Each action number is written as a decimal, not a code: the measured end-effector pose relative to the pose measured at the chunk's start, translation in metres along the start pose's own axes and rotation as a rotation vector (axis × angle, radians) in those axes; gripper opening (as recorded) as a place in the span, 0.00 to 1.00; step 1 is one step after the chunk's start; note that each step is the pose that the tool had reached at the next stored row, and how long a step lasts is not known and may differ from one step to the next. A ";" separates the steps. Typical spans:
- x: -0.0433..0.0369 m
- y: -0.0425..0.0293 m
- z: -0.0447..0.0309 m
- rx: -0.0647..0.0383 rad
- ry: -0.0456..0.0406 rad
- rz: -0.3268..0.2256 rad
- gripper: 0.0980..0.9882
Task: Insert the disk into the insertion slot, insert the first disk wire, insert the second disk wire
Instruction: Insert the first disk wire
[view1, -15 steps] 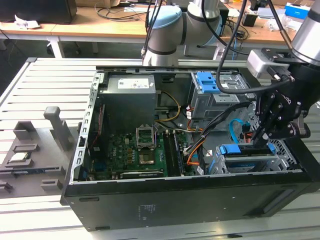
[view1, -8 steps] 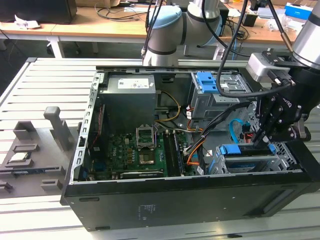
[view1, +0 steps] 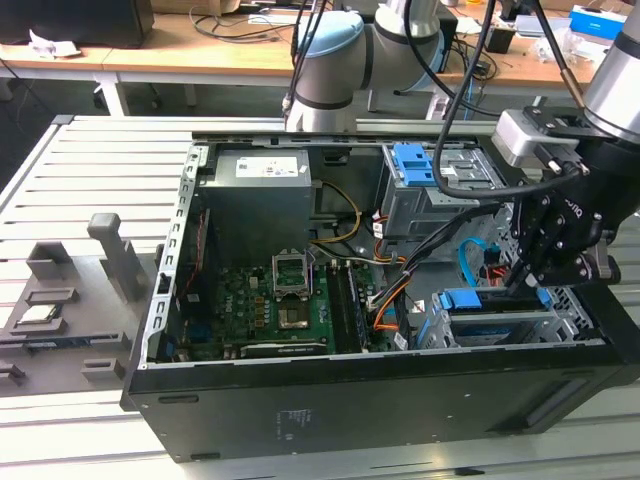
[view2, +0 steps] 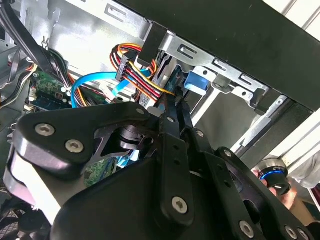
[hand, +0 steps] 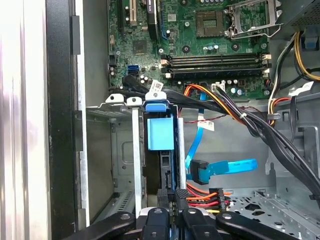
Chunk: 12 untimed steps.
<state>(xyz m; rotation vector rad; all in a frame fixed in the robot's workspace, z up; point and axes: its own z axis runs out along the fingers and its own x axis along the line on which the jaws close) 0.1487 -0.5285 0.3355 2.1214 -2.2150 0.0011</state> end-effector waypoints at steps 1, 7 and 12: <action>0.0000 0.0000 0.0001 0.000 -0.0002 0.000 0.07; 0.0006 0.0007 -0.0114 0.000 0.0005 0.000 0.16; -0.0042 0.0023 -0.0384 0.000 0.0009 0.000 0.07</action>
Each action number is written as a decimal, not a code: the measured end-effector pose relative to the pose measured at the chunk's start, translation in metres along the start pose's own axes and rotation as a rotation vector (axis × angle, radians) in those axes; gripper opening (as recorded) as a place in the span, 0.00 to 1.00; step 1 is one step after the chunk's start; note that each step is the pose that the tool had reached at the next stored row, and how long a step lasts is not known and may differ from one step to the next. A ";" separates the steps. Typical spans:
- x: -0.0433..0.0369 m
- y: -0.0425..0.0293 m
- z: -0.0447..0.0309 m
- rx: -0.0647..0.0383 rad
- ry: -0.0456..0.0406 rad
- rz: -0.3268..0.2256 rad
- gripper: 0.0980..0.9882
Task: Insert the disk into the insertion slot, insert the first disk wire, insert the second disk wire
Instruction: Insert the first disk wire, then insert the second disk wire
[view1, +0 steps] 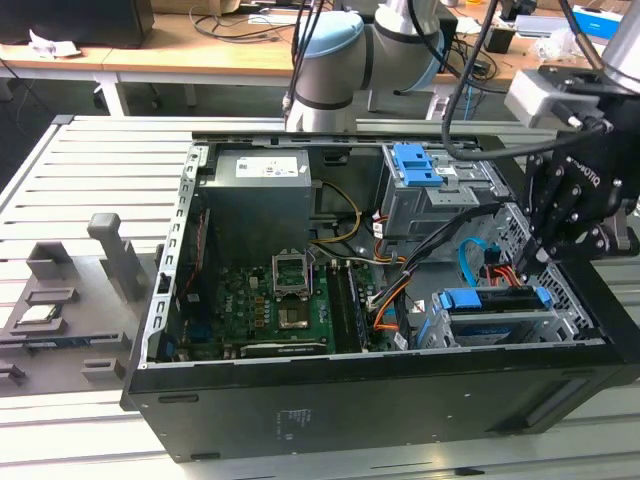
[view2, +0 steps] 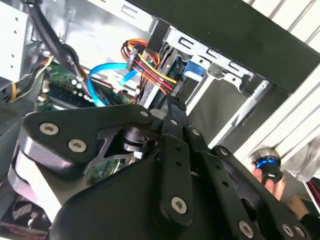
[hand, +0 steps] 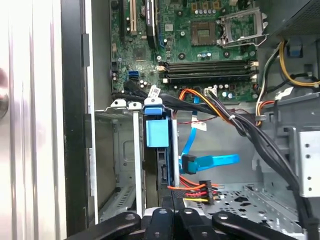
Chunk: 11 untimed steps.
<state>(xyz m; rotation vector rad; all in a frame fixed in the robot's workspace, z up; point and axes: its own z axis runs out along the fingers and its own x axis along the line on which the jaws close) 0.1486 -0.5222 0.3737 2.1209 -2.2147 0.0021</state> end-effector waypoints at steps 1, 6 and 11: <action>-0.0008 0.0005 -0.0088 0.000 0.0000 0.000 0.01; -0.0006 0.0010 -0.0184 0.000 -0.0001 0.000 0.01; -0.0005 0.0010 -0.0185 0.000 -0.0001 0.000 0.01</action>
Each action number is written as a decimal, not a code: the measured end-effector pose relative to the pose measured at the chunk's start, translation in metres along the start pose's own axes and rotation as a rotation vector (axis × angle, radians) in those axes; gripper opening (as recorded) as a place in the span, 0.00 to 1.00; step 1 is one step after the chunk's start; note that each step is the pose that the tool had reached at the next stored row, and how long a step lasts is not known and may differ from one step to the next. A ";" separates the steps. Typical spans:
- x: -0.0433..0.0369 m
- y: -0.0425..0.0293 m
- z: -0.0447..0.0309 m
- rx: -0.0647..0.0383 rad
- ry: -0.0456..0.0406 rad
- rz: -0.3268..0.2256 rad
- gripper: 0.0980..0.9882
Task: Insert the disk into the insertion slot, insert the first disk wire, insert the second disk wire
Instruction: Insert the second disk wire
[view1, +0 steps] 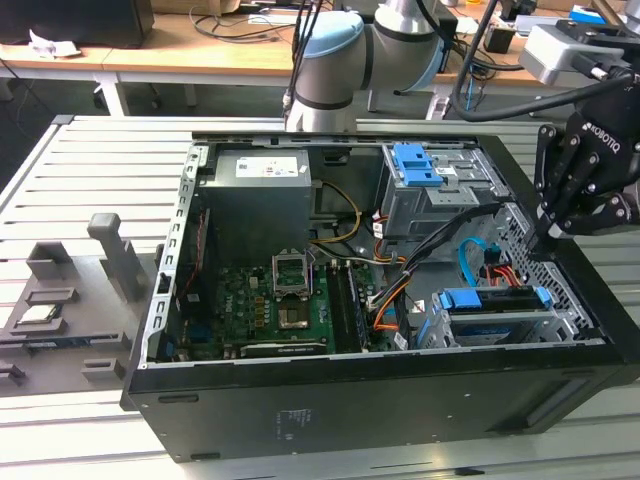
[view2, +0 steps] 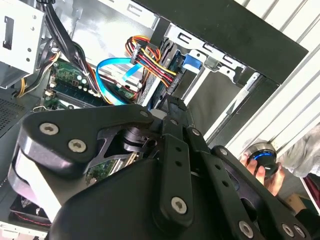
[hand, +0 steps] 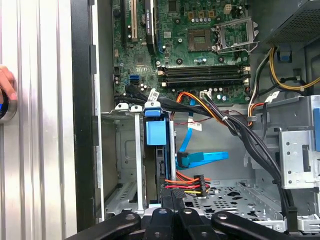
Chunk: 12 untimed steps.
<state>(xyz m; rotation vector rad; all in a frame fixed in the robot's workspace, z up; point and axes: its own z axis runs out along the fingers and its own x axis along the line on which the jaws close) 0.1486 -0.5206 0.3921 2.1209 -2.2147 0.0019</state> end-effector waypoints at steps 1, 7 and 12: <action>0.0000 0.0000 0.0000 0.000 0.0000 0.000 0.01; 0.0000 0.0000 -0.0002 0.000 0.0000 0.000 0.15; -0.0013 0.0023 0.0022 0.000 -0.0001 -0.001 0.23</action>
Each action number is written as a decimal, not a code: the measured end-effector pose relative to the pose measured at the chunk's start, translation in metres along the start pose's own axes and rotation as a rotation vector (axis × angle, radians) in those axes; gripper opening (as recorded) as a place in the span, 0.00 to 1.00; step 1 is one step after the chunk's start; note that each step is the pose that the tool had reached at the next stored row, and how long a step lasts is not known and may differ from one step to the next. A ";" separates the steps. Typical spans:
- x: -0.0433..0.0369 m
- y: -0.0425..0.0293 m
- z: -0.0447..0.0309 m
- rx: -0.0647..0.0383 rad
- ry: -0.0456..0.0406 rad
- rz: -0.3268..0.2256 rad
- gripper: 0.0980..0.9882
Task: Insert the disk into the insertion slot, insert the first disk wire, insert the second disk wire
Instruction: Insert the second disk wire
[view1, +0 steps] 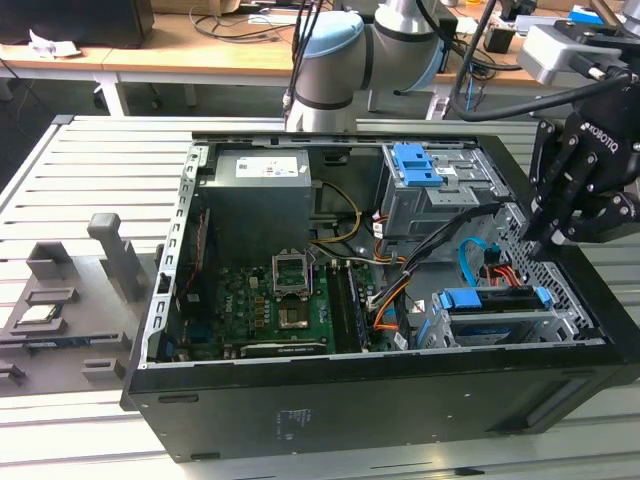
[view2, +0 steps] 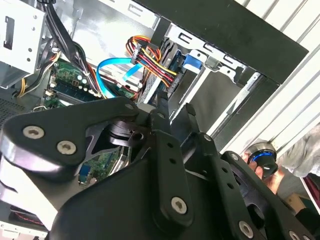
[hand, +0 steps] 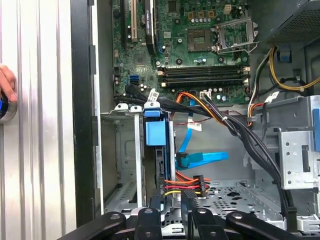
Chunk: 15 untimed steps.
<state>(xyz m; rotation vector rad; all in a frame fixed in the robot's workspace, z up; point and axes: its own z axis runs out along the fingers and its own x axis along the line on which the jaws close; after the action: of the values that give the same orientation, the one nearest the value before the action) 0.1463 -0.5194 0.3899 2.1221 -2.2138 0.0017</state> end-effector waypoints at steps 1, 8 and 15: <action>-0.0004 0.0021 0.0018 0.000 0.0001 -0.001 0.23; -0.0111 0.0263 0.0193 0.002 0.0011 -0.028 0.23; -0.0108 0.0381 0.0210 0.003 0.0029 -0.046 0.23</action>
<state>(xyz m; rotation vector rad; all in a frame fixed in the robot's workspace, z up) 0.1076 -0.5081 0.3703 2.1723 -2.1640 0.0050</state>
